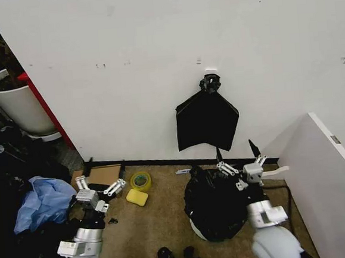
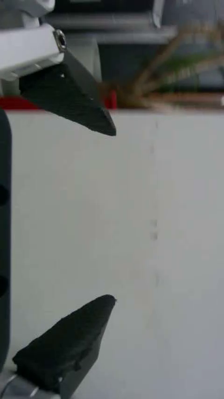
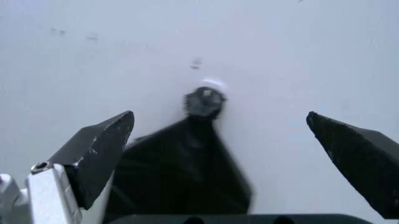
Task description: Place the garbage bag over the trash bin.
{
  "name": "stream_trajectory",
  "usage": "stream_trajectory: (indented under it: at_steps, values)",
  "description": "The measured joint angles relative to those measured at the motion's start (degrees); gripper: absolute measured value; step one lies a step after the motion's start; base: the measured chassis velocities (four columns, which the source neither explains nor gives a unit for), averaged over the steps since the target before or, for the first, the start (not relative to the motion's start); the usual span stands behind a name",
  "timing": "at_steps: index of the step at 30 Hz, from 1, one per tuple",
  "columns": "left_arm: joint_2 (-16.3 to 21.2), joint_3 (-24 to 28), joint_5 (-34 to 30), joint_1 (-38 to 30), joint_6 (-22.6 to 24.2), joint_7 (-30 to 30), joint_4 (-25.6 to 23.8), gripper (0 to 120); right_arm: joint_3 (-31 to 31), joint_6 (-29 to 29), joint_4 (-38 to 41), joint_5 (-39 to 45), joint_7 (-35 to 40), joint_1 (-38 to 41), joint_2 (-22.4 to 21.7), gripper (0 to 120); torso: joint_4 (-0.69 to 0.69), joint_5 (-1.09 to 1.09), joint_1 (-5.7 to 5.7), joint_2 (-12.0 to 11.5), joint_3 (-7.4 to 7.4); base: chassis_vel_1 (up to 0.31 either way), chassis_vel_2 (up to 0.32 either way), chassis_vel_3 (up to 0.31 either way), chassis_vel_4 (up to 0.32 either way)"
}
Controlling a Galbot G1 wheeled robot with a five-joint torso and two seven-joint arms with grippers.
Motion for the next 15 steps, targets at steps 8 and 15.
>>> stream_trajectory:
  at_steps: [8, 15]
  values:
    - [2.67, -1.15, -9.54, -0.76, 6.15, -0.97, -4.17, 100, 7.11, 0.24, 2.35, 5.59, -6.30, -5.28, 6.18, 100, 0.00, 0.01, 0.00, 0.00, 0.00, 0.000, 0.000, 0.000, 0.000]
    - [3.81, -1.58, -11.37, 0.93, 6.59, -0.11, -4.21, 100, 5.66, -0.06, 4.65, 7.62, -6.45, -9.31, 9.08, 100, 0.02, 0.00, 0.00, 0.00, 0.00, 0.000, 0.000, 0.000, 0.000]
